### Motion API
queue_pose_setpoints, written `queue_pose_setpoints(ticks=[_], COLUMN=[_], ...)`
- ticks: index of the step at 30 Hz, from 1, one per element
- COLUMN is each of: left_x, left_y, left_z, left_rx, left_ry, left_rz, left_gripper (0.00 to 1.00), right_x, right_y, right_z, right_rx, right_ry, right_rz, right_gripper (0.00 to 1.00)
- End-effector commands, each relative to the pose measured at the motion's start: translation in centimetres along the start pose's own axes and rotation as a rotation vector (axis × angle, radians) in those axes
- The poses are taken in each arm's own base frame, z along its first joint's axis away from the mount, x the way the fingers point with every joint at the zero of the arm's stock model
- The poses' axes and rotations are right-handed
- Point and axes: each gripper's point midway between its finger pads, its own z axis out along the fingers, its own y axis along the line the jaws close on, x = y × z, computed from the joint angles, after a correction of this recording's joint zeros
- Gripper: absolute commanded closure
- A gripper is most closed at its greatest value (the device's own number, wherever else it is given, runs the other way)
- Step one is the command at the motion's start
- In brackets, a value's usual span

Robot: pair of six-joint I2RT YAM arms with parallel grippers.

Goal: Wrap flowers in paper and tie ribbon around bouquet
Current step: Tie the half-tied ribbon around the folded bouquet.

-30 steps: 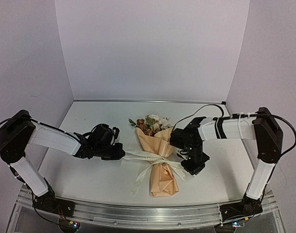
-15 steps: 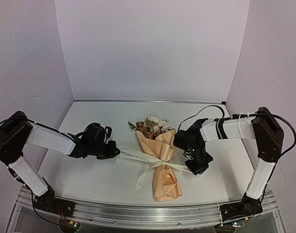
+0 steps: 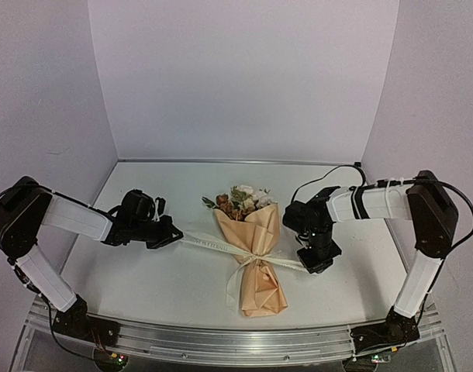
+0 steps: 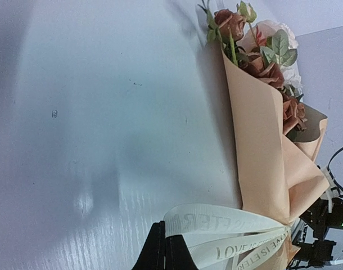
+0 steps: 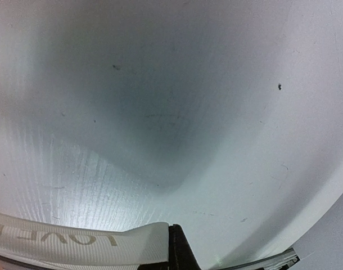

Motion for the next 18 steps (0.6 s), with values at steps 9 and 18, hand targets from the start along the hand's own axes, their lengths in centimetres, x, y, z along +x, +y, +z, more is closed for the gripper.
queue_pose_setpoints(ticks=[9,18], left_x=[-4.7,-4.1], left_y=[-4.6,-5.8], left_z=[1.3,0.9], left_rx=[0.083,0.061], left_ry=[-0.010,-0.021], left_rz=[0.145,0.239], left_gripper=[0.97,0.75], right_x=[-0.2,-2.3], right_y=[5.9,4.1], right_z=[-3.2,-8.3], right_rx=[-0.249,-0.315], right_ry=[-0.165,-0.454], right_rz=[-0.036,0.043], right_gripper=[0.82,0.38])
